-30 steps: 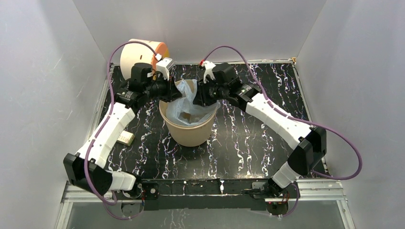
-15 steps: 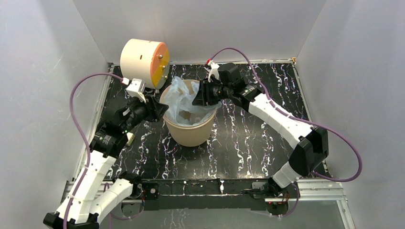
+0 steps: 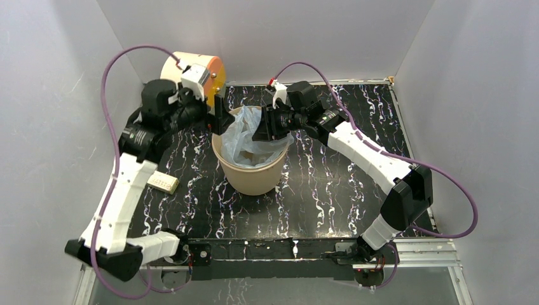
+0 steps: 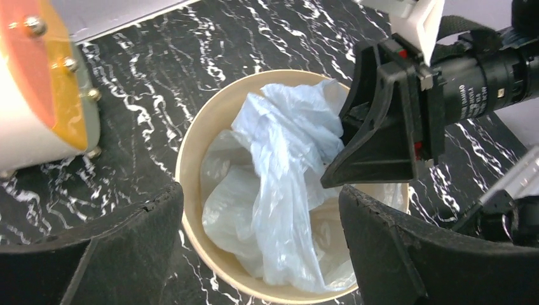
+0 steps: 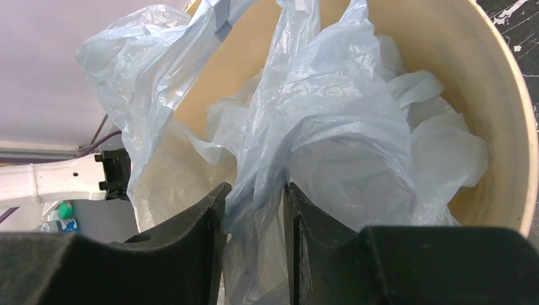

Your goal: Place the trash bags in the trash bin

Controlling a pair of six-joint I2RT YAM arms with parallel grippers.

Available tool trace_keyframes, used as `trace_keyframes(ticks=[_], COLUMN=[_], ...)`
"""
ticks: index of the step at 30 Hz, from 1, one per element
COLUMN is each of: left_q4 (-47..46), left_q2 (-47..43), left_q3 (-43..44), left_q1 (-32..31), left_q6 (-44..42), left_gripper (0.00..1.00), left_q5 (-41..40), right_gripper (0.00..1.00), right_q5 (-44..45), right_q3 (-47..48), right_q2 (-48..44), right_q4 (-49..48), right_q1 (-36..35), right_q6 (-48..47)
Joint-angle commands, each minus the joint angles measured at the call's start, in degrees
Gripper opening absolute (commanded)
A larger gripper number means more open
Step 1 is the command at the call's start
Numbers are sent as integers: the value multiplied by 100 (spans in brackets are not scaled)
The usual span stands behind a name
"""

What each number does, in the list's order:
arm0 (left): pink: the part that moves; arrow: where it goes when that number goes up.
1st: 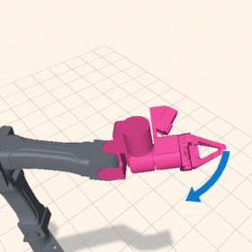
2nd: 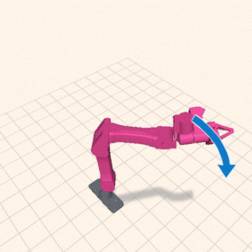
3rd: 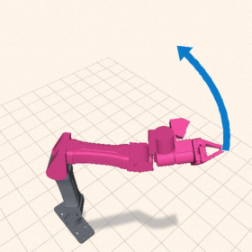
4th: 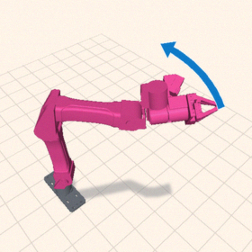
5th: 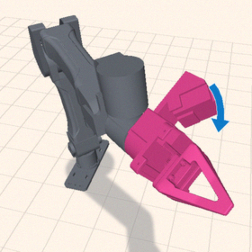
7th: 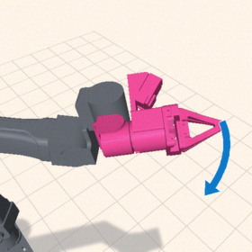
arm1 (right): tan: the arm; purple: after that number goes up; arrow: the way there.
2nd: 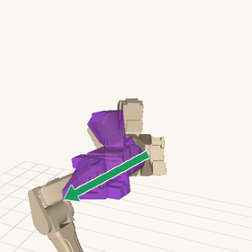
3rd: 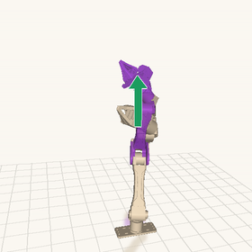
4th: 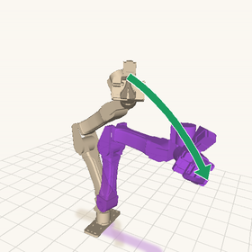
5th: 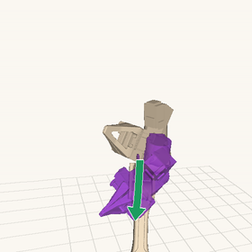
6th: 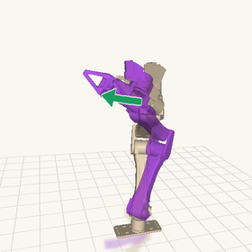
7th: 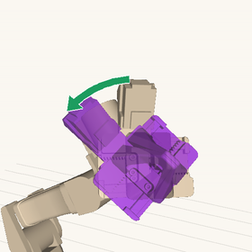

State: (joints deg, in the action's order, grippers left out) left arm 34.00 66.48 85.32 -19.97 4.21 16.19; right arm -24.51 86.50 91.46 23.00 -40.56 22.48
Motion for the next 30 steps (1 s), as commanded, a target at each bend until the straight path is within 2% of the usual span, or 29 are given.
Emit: trace_keyframes(ticks=[1, 5, 7, 10, 15, 19, 25, 29, 30], left_q4=[511, 883, 1073, 671, 784, 963, 1228, 1317, 1270], left_q2=[793, 1694, 1977, 2065, 2424, 2652, 2985, 3044, 3015], left_q3=[692, 1340, 1579, 1383, 1585, 1716, 1790, 1764, 1741], left_q1=[131, 236, 270, 406, 529, 546, 557, 555, 556], left_q6=[-378, -347, -394, -355, -373, -394, -672, -775, -725], left_gripper=[89, 89, 88, 88, 83, 69, 55, 30, 17], left_q5=[1041, 1722, 1777, 1980, 2861, 3278, 3678, 3736, 3705], right_gripper=[44, 43, 43, 43, 42, 42, 42, 42, 42], right_q5=[-14, -41, -45, -71, -65, -44, 11, 21, 19], right_q3=[79, -148, -139, -122, -117, -94, -28, -8, -4], right_q2=[-155, -307, -297, -262, -278, -291, -260, -252, -252], right_q4=[-305, -602, -597, -580, -567, -560, -499, -502, -499], right_q1=[11, 4, 9, 4, 5, 8, 4, 6, 4], right_q6=[1, 69, 72, 88, 90, 82, 54, 72, 72])
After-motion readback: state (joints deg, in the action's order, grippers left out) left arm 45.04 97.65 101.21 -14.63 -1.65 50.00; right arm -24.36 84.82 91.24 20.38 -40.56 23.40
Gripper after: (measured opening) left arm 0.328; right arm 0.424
